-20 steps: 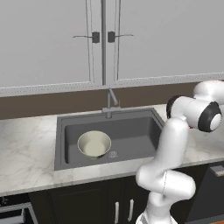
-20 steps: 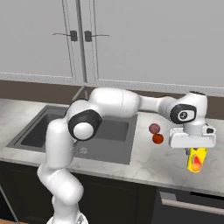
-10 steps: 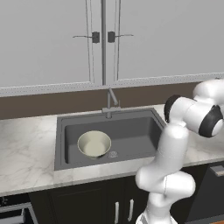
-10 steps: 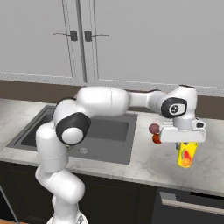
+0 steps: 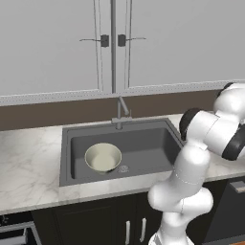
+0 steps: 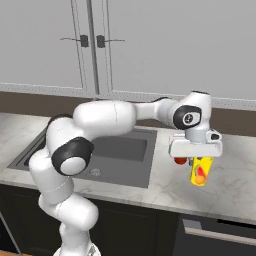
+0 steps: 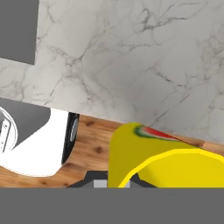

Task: Remove the tomato and onion from the sink. Then move the bowl and cup from the counter to the sink for washing.

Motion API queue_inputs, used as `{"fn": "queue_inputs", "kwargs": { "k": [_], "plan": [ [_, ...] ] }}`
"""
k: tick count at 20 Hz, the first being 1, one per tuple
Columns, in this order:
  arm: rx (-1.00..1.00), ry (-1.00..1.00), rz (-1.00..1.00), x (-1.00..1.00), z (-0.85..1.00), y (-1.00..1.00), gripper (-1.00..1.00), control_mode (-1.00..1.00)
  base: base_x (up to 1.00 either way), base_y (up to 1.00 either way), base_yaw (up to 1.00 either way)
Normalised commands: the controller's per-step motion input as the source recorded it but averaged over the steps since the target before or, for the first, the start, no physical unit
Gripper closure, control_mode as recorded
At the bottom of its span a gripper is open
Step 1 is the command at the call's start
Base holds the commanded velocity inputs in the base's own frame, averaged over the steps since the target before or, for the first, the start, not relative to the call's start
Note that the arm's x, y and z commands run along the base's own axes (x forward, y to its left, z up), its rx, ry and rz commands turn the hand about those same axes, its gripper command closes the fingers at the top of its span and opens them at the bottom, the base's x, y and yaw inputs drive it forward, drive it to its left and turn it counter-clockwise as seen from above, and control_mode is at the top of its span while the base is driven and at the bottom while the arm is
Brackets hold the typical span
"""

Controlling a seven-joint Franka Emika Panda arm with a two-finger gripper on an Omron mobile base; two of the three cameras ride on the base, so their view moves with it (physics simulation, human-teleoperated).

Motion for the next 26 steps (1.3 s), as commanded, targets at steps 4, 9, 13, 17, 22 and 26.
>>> {"fn": "queue_inputs", "kwargs": {
  "k": [4, 9, 13, 17, 22, 26],
  "plan": [
    [0.00, 0.00, 0.00, 0.00, 0.07, 0.40, 1.00, -1.00, 0.00, 0.00, 0.00],
    [0.00, -0.03, 0.00, 0.00, 0.10, 0.41, 1.00, -1.00, 0.00, 0.00, 0.00],
    [0.00, -0.07, 0.00, 0.00, 0.13, 0.42, 1.00, -1.00, 0.00, 0.00, 0.00],
    [0.00, -0.07, 0.00, 0.00, 0.10, 0.44, 1.00, -1.00, 0.00, 0.00, 0.00],
    [0.00, -0.04, 0.00, 0.04, 0.06, 0.44, 1.00, -1.00, 0.00, 0.00, 0.00],
    [0.00, -0.03, 0.02, 0.12, 0.03, 0.40, 1.00, -1.00, 0.00, 0.00, 0.00]
  ]
}}
